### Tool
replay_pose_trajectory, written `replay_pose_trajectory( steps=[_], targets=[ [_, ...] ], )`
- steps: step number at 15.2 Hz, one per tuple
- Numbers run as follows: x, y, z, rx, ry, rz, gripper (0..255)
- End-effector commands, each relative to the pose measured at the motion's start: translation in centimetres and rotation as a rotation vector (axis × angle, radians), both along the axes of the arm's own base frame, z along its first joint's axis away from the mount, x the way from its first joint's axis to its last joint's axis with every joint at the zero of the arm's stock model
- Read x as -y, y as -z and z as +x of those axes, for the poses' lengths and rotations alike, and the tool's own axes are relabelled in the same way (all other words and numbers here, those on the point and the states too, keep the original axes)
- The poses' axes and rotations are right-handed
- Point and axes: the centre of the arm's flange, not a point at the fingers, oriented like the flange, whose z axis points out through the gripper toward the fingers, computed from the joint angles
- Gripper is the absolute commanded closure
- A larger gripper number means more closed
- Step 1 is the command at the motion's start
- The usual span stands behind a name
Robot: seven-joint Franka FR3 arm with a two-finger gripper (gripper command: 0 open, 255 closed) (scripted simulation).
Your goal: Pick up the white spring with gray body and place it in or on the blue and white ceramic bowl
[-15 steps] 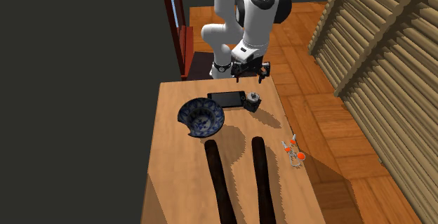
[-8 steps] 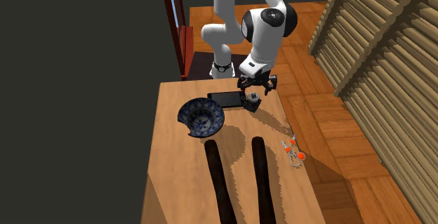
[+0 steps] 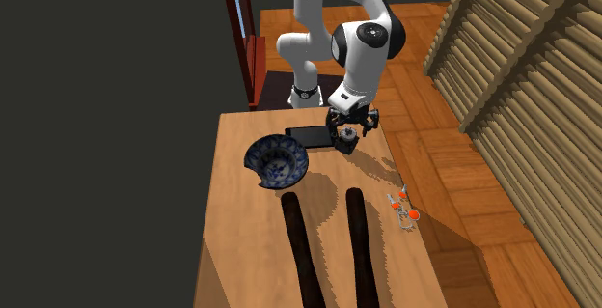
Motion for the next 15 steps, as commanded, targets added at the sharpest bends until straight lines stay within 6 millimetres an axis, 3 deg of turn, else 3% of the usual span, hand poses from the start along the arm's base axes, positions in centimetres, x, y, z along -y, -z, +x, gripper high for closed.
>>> replay_pose_trajectory(
  steps=[1, 3, 4, 13, 15],
  targets=[
    [0.0, 0.0, 0.0, 0.0, 0.0, 0.0, 0],
    [0.0, 0.0, 0.0, 0.0, 0.0, 0.0, 0],
    [0.0, 0.0, 0.0, 0.0, 0.0, 0.0, 255],
    [0.0, 0.0, 0.0, 0.0, 0.0, 0.0, 255],
    [0.0, -1.0, 0.0, 0.0, 0.0, 0.0, 255]
  ],
)
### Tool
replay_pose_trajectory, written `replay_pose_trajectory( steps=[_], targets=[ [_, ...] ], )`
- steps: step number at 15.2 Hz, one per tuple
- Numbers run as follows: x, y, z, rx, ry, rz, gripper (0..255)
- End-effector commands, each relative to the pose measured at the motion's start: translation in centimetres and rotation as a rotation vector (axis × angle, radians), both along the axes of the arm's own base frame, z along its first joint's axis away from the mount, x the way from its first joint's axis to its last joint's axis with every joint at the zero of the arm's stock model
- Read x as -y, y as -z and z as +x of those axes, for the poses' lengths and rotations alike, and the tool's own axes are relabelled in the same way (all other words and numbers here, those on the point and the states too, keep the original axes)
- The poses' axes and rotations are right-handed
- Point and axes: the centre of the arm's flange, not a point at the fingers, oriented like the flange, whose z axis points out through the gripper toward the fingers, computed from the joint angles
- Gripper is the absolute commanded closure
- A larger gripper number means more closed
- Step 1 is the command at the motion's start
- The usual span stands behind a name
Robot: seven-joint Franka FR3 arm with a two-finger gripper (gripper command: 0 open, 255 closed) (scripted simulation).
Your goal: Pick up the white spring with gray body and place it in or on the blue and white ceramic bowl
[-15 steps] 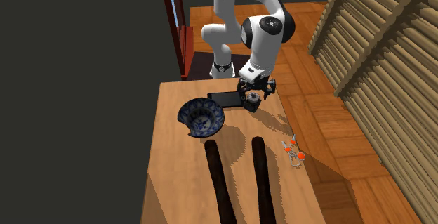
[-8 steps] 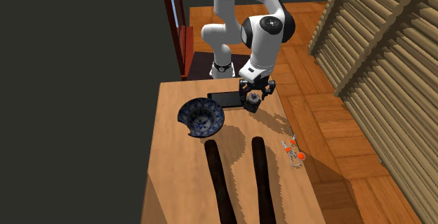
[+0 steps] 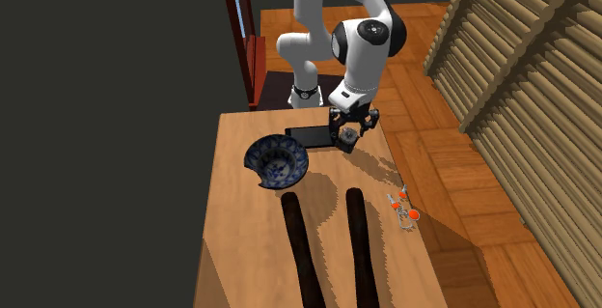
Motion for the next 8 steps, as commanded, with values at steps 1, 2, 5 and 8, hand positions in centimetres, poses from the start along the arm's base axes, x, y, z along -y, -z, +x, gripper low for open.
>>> replay_pose_trajectory(
  steps=[1, 2, 5, 8],
  targets=[
    [0.1, -0.9, 0.0, 0.0, 0.0, 0.0, 255],
    [0.1, -1.5, 0.0, 0.0, 0.0, 0.0, 255],
    [0.1, -3.1, 0.0, 0.0, 0.0, 0.0, 255],
    [0.1, -4.6, 0.0, 0.0, 0.0, 0.0, 255]
  ],
)
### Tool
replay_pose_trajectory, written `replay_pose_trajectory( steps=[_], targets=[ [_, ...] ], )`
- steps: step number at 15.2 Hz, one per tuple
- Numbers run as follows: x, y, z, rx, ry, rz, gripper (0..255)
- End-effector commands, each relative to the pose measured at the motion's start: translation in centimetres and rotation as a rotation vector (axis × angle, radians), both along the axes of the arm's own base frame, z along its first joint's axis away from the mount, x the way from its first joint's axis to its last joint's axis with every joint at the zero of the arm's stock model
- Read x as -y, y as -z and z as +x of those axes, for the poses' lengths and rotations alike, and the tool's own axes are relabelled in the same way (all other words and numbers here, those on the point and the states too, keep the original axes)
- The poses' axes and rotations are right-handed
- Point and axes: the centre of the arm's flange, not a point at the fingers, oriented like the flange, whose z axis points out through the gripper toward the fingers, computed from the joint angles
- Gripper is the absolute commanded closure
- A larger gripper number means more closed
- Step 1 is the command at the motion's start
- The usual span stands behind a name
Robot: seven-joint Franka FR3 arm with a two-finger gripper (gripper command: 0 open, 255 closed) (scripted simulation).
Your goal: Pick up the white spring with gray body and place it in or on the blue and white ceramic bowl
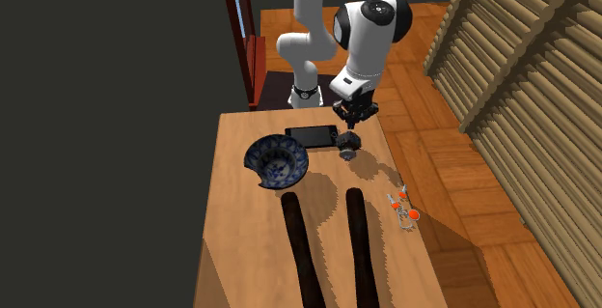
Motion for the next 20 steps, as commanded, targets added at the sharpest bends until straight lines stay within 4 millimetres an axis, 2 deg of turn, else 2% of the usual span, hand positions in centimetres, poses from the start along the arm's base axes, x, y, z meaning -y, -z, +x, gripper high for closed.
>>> replay_pose_trajectory(
  steps=[1, 2, 3, 9, 16, 20],
  targets=[
    [0.0, -1.1, 0.2, -0.001, 0.0, 0.0, 255],
    [0.0, -0.5, 0.2, 0.0, 0.0, 0.0, 255],
    [0.0, -0.5, 0.2, 0.0, 0.0, 0.0, 0],
    [2.6, 2.4, 8.6, -0.075, -0.134, 0.102, 0],
    [2.2, 6.1, 8.3, -0.075, -0.134, 0.102, 0],
    [2.2, 6.4, 8.3, -0.075, -0.134, 0.102, 0]
  ],
)
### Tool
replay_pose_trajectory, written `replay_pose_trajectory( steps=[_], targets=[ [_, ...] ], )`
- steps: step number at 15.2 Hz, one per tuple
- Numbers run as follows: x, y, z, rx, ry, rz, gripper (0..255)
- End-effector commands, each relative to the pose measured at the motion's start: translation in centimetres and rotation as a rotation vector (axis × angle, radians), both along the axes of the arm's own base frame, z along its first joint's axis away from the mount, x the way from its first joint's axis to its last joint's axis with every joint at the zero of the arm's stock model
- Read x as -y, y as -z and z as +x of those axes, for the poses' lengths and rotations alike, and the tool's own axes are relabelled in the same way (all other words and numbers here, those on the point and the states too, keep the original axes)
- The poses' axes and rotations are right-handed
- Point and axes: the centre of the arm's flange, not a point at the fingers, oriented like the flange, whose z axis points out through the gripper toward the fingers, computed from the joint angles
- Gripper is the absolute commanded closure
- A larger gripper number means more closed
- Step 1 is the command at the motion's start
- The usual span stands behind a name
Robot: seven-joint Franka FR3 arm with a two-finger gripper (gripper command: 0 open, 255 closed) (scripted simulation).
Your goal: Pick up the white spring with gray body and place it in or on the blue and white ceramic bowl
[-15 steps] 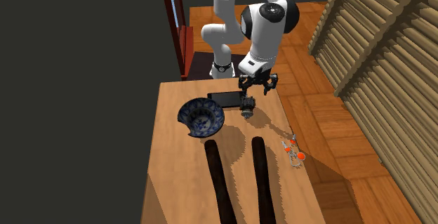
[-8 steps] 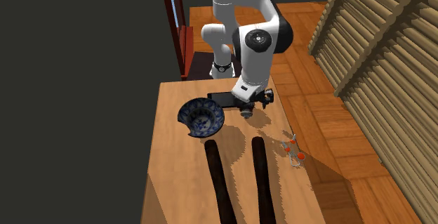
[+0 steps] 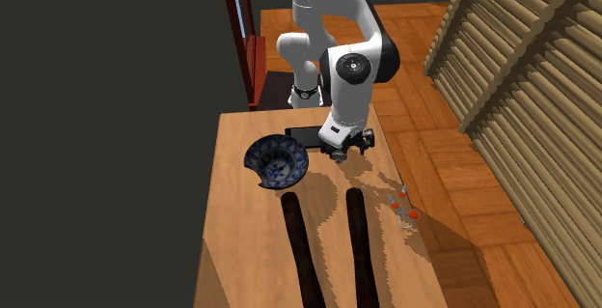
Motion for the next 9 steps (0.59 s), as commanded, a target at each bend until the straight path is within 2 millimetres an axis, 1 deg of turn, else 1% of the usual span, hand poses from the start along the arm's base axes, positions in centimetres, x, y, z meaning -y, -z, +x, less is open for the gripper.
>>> replay_pose_trajectory(
  steps=[1, 5, 6, 9],
  targets=[
    [-0.05, 0.09, -0.02, -0.001, -0.001, 0.0, 0],
    [-0.05, 0.09, -0.02, -0.001, -0.001, 0.0, 0],
    [-0.05, 0.09, -0.02, -0.001, -0.001, 0.0, 255],
    [-0.14, 0.24, -0.04, -0.001, -0.001, 0.0, 255]
  ],
)
